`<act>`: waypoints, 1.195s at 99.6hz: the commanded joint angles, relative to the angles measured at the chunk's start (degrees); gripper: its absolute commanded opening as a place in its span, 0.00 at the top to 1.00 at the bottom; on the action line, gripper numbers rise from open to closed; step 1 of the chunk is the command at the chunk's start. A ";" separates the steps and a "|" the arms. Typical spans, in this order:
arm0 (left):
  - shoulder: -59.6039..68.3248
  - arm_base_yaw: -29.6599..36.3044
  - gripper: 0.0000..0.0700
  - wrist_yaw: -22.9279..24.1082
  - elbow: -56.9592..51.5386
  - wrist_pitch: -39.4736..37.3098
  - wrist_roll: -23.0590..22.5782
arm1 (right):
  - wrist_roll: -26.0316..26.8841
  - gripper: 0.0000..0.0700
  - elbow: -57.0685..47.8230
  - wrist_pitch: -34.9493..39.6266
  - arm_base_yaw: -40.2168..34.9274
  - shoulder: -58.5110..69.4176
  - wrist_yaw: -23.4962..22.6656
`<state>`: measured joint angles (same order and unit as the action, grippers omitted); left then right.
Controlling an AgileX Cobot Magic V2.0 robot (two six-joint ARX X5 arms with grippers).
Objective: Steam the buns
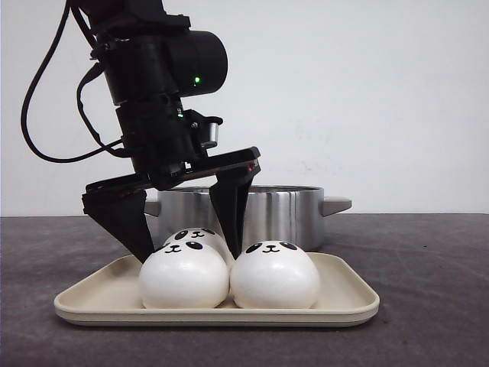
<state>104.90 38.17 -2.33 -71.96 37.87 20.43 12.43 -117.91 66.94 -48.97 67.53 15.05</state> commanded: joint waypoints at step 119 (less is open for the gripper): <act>-4.42 2.62 1.00 -5.14 -7.28 2.99 -1.92 | 0.39 0.99 -1.03 0.61 -0.50 0.55 1.97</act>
<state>102.87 39.72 -7.07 -76.79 41.45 20.05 12.43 -117.91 68.31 -48.97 67.53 16.73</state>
